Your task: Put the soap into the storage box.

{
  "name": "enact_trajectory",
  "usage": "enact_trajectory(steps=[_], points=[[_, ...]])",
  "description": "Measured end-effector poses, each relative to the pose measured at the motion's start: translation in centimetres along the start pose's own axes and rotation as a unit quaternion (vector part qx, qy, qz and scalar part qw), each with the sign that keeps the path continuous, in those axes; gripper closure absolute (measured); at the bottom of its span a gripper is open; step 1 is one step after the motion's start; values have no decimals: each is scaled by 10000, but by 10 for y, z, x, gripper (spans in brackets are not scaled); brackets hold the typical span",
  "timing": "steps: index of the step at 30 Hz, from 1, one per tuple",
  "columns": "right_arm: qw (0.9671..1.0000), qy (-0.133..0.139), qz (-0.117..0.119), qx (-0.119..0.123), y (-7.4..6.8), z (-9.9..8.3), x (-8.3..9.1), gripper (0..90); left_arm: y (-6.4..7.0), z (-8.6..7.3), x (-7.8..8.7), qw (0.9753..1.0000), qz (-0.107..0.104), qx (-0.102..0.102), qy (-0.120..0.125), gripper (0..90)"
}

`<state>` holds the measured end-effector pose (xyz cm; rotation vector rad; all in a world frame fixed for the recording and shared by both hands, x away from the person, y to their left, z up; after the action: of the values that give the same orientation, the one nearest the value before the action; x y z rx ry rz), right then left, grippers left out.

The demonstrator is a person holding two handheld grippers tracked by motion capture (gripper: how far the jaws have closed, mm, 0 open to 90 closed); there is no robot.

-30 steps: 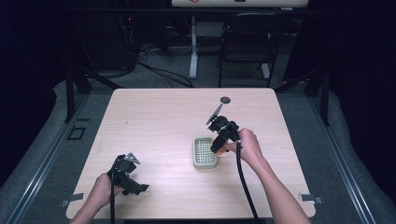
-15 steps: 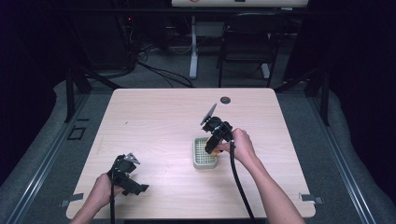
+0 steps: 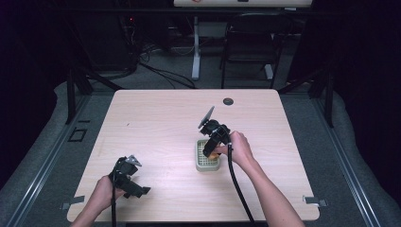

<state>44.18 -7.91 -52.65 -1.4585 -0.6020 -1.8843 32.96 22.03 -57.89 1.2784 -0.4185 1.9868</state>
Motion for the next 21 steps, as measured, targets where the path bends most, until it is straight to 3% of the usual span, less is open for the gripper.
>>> enact_trajectory(steps=[21], points=[[10000,-73,-14,0,-7,7,-15,265,0,0,0,10000,0,-8,11,0]])
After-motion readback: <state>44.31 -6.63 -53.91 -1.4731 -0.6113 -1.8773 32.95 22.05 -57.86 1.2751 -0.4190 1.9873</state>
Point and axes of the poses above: each handheld gripper's, and its own axes: x roughly backward along the jaws, z roughly out of its top, y roughly to its right, the point moved 3 cm from there along -x, roughly forward along the jaws, and after that the axes turned 3 degrees about y, right-handed, at the moved point
